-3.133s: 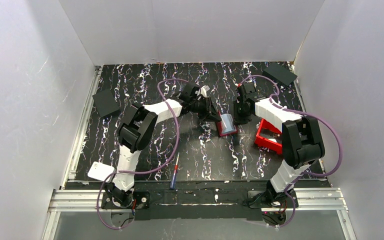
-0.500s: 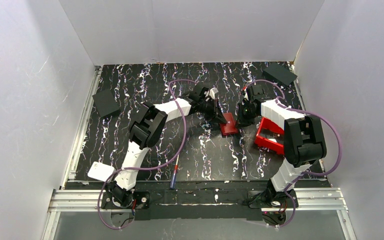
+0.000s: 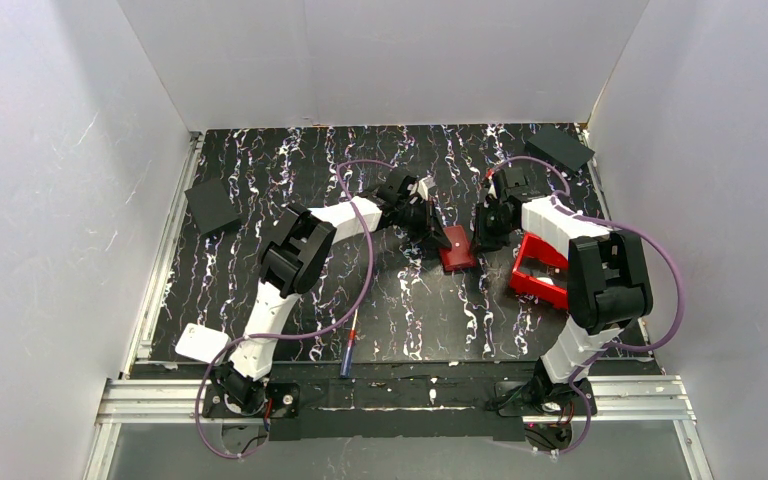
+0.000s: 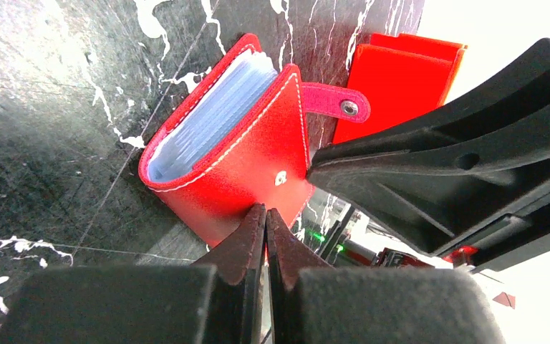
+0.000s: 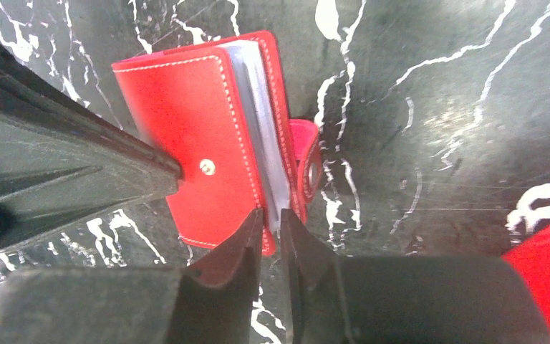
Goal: Put the credit cards into the card holder
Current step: Close the card holder at the center of the board.
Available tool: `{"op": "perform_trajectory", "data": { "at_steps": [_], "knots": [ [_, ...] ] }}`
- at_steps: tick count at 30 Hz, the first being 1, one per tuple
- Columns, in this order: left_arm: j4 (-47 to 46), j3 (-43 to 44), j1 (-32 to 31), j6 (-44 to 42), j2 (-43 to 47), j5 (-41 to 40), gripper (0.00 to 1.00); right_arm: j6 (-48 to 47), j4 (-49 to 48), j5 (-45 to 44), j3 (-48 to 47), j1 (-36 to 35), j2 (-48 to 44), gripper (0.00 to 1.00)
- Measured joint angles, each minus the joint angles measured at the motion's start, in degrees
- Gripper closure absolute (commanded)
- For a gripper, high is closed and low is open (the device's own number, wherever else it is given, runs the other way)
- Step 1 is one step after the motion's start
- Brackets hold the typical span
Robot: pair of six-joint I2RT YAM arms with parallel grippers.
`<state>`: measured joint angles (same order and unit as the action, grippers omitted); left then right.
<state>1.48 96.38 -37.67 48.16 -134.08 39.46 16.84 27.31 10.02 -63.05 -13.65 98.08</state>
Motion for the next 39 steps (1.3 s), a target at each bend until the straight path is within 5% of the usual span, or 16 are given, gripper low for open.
{"op": "perform_trajectory", "data": {
  "at_steps": [10, 21, 39],
  "knots": [
    [0.22, 0.0, 0.0, -0.61, -0.02, -0.07, 1.0, -1.44, 4.33, -5.11, -8.96, 0.09, 0.0, 0.61],
    [0.33, 0.13, 0.0, -0.61, -0.11, -0.02, 1.0, -2.4, 4.7, -8.85, -10.78, 0.09, 2.4, 0.76],
    [1.66, 1.14, -0.07, -1.25, -0.39, -0.02, 1.0, -3.32, 5.22, -8.37, -10.8, 0.09, 3.58, 0.82]
  ]
}}
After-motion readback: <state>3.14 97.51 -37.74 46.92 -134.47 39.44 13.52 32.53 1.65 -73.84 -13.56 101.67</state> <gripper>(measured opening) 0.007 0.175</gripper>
